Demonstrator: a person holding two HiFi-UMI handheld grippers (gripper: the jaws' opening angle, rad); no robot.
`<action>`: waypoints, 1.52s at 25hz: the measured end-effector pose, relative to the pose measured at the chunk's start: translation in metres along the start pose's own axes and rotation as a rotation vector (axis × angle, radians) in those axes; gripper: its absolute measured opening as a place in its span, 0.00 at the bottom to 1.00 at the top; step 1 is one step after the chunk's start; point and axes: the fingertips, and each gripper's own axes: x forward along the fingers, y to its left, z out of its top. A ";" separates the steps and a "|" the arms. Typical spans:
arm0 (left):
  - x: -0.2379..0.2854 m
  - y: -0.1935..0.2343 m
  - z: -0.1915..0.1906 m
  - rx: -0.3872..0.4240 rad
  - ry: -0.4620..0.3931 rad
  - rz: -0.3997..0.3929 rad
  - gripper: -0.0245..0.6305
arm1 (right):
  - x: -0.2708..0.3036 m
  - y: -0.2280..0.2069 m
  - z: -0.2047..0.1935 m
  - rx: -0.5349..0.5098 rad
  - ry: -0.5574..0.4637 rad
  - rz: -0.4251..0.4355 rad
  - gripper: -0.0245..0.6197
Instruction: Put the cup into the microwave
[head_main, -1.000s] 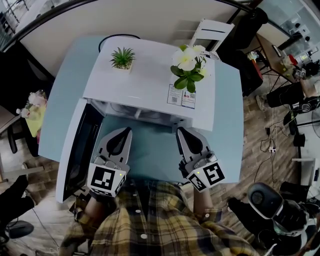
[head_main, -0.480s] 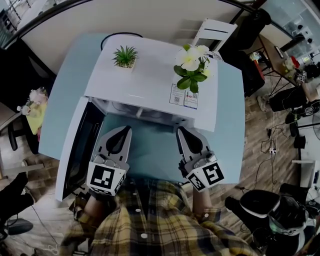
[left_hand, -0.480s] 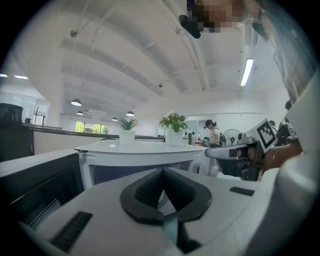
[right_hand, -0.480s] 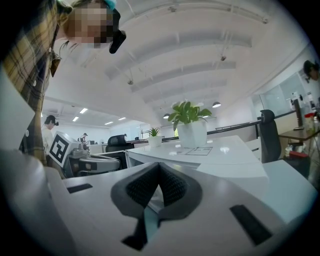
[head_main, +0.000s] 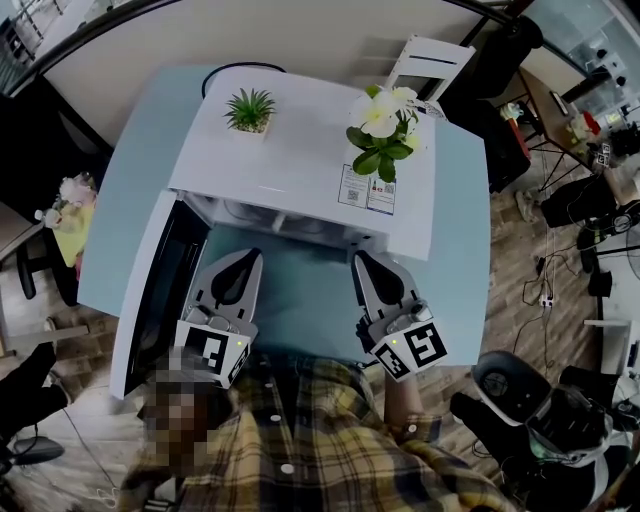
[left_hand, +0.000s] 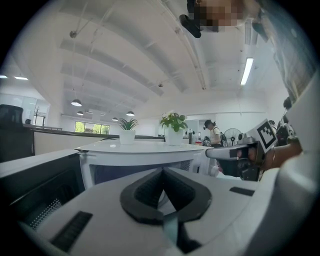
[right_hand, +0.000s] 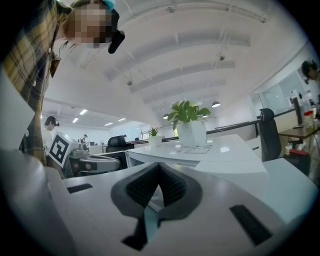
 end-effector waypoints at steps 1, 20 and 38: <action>0.000 0.000 0.000 0.001 -0.002 0.000 0.03 | 0.000 0.000 0.000 0.001 0.001 0.000 0.04; -0.003 0.001 -0.001 0.008 0.004 0.021 0.03 | -0.005 -0.005 -0.004 0.031 -0.017 -0.024 0.04; -0.003 0.000 -0.001 0.018 -0.007 0.016 0.03 | -0.008 -0.007 -0.011 0.036 -0.002 -0.038 0.04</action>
